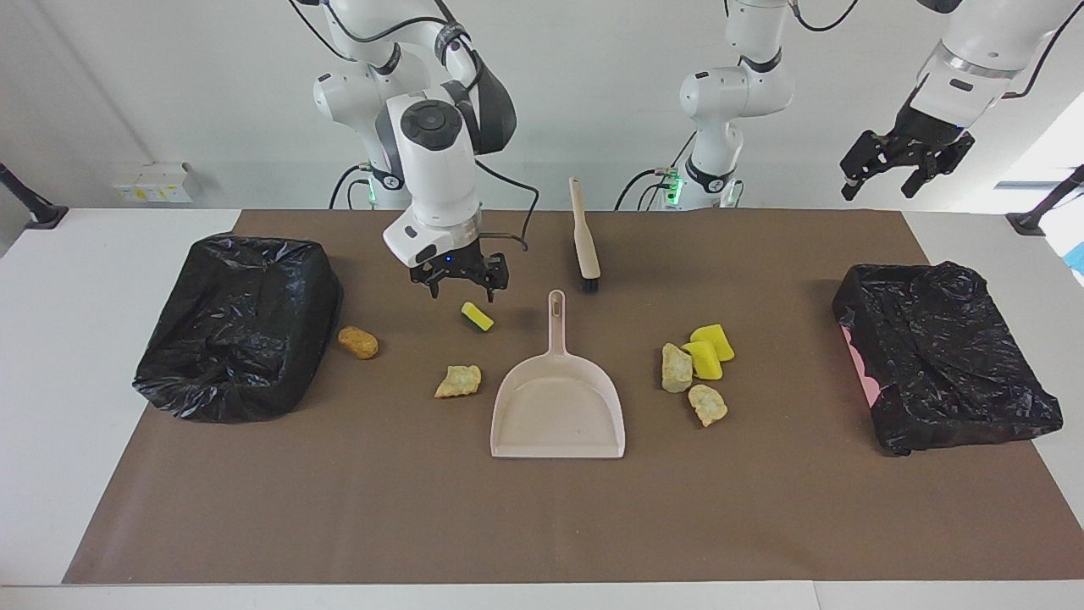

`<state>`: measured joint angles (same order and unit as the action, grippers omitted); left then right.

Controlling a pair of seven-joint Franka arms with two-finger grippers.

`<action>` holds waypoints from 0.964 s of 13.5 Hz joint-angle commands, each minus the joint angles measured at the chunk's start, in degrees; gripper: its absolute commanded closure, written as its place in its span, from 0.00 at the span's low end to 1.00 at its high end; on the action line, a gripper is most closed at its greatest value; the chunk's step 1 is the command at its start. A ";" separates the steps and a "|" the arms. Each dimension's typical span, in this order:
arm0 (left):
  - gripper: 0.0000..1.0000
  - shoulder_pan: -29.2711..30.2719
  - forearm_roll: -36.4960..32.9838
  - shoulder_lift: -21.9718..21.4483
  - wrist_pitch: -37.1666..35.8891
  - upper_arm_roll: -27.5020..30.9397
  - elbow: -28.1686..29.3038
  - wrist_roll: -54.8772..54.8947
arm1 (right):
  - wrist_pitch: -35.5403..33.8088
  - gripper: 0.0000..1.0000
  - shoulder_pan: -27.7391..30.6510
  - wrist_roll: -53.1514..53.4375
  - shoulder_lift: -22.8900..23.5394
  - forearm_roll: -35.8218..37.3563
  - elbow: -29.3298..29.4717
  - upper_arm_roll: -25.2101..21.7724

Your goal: Sweep and dump trash in bin

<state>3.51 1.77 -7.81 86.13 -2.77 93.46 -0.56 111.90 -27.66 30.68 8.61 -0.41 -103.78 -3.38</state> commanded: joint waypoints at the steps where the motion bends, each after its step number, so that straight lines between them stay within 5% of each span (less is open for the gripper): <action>1: 0.00 0.18 0.25 -0.90 -0.79 -0.04 0.32 -0.32 | 3.76 0.00 -2.47 3.77 2.02 -0.03 -0.54 -0.05; 9: 0.00 0.27 0.16 -0.90 -0.62 -0.04 0.32 -0.32 | 16.33 0.03 -10.48 12.03 12.12 -0.29 0.95 -0.05; 11: 0.00 0.27 0.16 -0.90 -0.62 -0.04 0.32 -0.32 | 16.07 0.20 -10.57 11.95 12.31 -0.03 0.95 -0.05; 13: 0.00 0.27 0.16 -0.90 -0.62 -0.04 0.32 -0.32 | 15.81 0.56 -10.57 11.78 12.31 0.15 0.95 -0.05</action>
<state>3.51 1.77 -7.81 86.13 -2.77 93.46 -0.57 127.89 -38.56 41.76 20.90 -0.70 -103.51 -3.49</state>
